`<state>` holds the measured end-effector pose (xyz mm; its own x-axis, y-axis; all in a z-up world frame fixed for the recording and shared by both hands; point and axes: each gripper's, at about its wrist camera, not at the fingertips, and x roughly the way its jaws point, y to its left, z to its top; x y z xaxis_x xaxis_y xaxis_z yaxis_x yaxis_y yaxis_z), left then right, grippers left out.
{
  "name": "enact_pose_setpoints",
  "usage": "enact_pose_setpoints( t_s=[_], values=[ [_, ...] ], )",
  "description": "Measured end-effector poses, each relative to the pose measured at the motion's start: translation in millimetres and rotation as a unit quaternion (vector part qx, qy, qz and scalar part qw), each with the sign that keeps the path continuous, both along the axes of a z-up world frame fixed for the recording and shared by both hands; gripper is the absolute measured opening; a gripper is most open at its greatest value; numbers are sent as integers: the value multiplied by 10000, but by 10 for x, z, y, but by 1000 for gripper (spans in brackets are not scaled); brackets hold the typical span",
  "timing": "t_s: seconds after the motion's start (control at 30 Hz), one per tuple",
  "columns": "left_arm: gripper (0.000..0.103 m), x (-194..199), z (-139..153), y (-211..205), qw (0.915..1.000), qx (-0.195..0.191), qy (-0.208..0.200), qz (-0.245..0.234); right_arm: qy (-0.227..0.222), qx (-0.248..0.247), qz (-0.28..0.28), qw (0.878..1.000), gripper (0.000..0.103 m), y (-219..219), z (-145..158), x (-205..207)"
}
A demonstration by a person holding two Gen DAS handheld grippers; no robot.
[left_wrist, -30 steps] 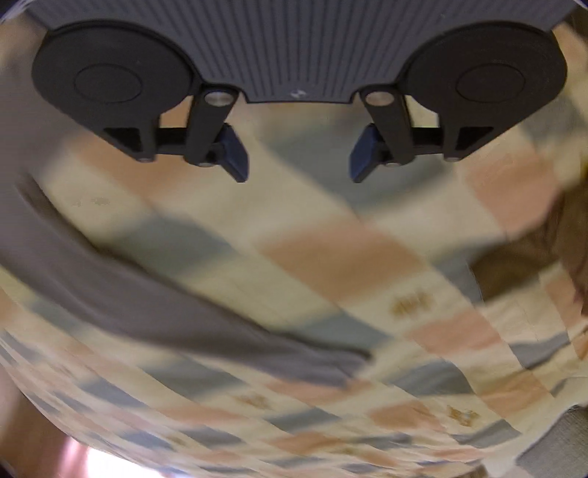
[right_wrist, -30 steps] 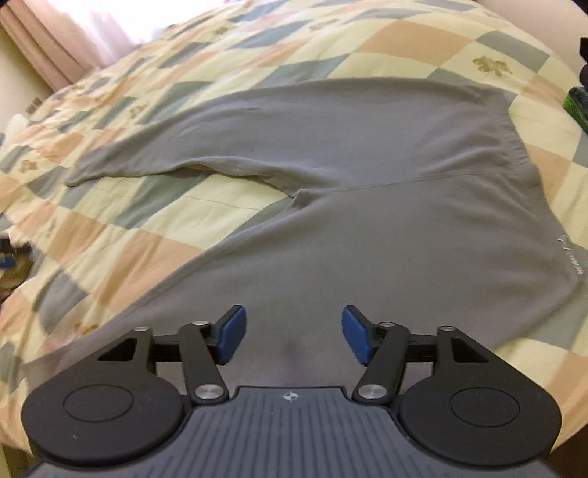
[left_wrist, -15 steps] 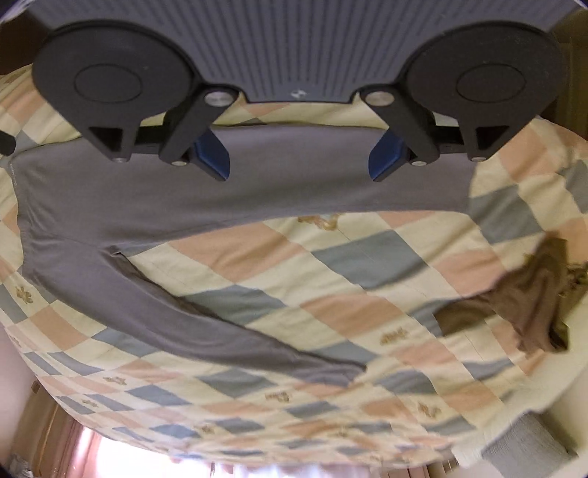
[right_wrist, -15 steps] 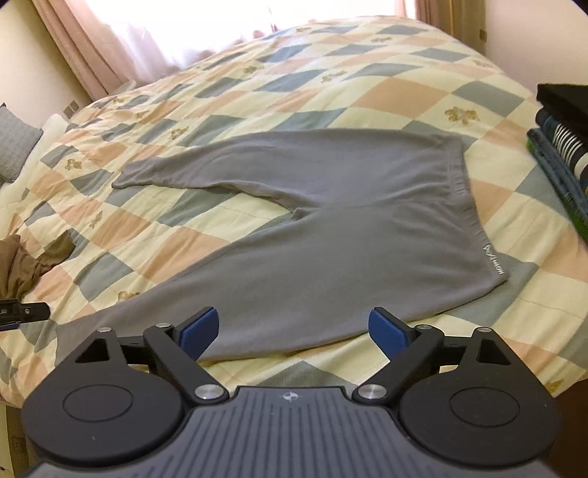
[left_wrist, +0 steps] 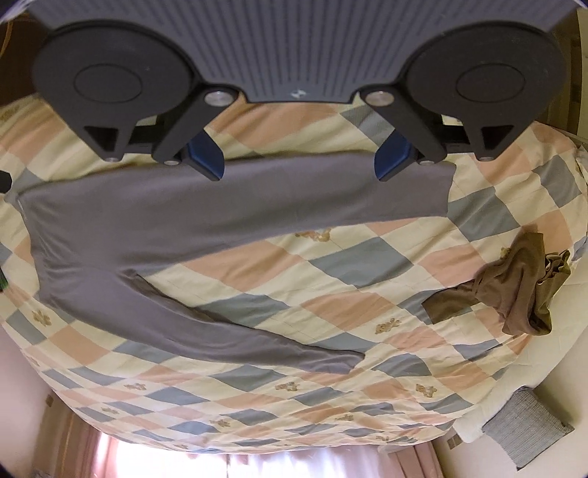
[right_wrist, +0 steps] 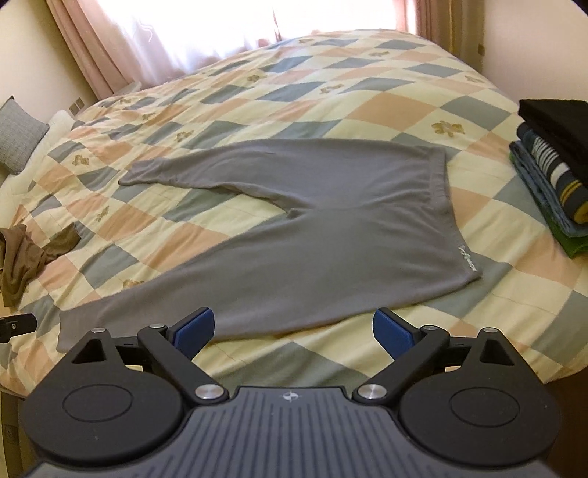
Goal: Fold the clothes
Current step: 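Move both tools toward the waistband of the flat grey sweatpants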
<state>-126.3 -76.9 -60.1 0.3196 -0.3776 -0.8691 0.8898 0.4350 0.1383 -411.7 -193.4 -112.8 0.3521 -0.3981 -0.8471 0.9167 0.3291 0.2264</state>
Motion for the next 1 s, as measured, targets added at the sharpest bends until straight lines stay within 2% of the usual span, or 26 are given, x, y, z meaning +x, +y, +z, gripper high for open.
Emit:
enact_pose_setpoints(
  t_s=[0.57,0.77,1.0],
  values=[
    [89,-344,38,-155,9992,199,-18,-336,128,107,-237,9996,98,-55,76,-447],
    [90,-306,10,-298,9985,326,89,-441,187,282,-327,9989,98,-129,33,-474],
    [90,-61,-161,-542,9971,573,200,-456,319,559,-433,9970,98,-324,-110,-400]
  ],
)
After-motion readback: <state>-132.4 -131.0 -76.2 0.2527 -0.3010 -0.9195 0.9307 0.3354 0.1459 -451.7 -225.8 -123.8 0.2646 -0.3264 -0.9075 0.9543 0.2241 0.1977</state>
